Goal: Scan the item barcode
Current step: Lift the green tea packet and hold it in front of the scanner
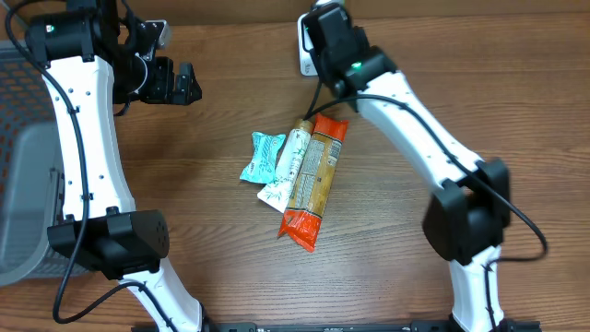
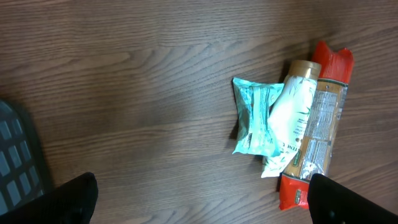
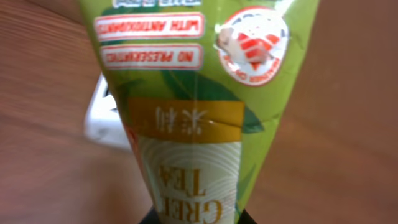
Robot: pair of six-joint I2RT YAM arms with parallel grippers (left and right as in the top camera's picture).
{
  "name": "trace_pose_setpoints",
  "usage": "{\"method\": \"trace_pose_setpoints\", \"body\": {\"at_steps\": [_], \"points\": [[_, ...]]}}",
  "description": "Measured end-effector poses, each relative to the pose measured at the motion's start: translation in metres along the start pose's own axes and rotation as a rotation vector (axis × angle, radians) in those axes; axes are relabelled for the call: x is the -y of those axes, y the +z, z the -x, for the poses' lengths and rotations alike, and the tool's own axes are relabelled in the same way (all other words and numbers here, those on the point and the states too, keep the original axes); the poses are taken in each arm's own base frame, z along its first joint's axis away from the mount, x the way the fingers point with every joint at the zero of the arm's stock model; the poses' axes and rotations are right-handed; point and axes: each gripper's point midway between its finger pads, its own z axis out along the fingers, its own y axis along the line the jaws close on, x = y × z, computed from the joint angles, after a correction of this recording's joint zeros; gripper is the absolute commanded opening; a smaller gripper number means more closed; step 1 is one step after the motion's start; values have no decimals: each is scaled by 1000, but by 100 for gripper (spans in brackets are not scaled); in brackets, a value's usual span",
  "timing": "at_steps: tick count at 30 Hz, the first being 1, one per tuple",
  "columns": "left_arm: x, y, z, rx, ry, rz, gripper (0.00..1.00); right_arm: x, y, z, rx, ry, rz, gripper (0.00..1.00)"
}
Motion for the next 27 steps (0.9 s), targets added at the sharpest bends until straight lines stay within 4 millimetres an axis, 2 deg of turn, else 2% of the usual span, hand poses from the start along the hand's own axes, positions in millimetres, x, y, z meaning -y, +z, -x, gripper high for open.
{"method": "trace_pose_setpoints", "body": {"at_steps": [9, 16, 21, 27], "points": [[0, 0, 0, 0, 0, 0, 100, -10, 52, 17, 124, -323, -156, 4], [0, 0, 0, 0, 0, 0, 99, -21, 86, 10, 145, -505, -259, 4], [0, 0, 0, 0, 0, 0, 100, -23, 101, -4, 107, -588, -302, 4], [0, 0, 0, 0, 0, 0, 100, -20, 109, -8, 95, -618, -329, 4]]}}
